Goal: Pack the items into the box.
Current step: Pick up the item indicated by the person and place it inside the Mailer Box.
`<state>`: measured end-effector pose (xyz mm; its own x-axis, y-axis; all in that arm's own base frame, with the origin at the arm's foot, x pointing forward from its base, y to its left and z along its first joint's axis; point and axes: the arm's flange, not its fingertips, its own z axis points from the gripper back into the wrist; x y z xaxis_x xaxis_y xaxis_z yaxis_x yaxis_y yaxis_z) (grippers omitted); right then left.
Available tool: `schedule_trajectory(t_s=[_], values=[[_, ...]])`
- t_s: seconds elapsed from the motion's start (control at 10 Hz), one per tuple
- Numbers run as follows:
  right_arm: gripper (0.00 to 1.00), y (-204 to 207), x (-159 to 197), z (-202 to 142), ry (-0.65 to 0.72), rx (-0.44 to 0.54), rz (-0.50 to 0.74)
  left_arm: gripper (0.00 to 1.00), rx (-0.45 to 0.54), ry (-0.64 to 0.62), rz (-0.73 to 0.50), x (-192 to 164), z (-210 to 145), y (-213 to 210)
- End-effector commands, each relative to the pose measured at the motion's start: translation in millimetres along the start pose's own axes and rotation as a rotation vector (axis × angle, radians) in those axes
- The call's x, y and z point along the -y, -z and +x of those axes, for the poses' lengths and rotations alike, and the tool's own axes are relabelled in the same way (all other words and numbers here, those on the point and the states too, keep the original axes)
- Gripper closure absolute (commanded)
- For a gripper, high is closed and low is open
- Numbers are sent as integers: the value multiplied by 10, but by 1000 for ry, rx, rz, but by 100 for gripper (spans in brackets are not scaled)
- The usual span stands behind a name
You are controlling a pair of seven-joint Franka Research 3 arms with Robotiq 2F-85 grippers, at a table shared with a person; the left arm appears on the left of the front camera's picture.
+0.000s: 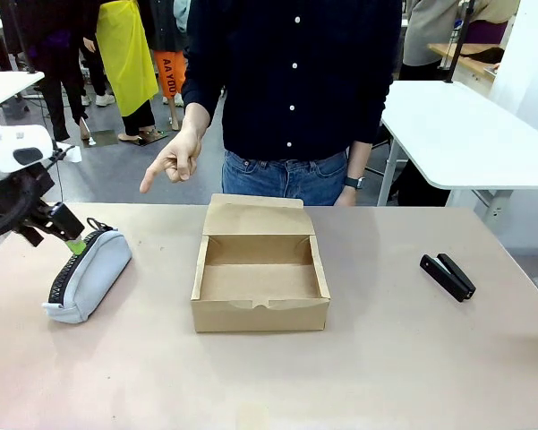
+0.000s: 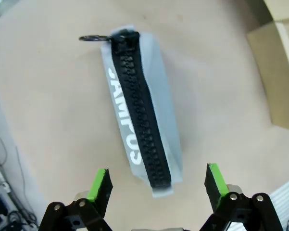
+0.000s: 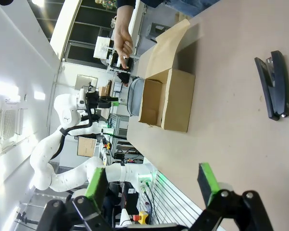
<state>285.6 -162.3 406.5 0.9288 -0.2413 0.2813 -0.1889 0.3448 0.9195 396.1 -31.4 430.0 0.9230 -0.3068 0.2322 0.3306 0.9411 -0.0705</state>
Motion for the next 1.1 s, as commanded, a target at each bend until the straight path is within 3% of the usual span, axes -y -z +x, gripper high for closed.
schedule_trajectory(t_s=[0.0, 0.2, 0.3, 0.4, 0.7, 0.8, 1.0], values=[[0, -32, -38, -18, 9, -14, -6, 0, -3, -42, -26, 31, 36, 200], [0, -32, -38, -18, 9, -14, -6, 0, 29, -104, 46, 4, 77, 421], [0, -32, -38, -18, 9, -14, -6, 0, 40, -121, 21, 8, 76, 332], [0, -32, -38, -18, 9, -14, -6, 0, 0, -62, 5, -15, 60, 351], [0, -32, -38, -18, 9, -14, -6, 0, 11, -82, 10, -18, 85, 386], [0, -32, -38, -18, 9, -14, -6, 0, 27, -77, 65, 75, 72, 339], [0, -32, -38, -18, 9, -14, -6, 0, -36, -77, 81, 116, 200, 474]])
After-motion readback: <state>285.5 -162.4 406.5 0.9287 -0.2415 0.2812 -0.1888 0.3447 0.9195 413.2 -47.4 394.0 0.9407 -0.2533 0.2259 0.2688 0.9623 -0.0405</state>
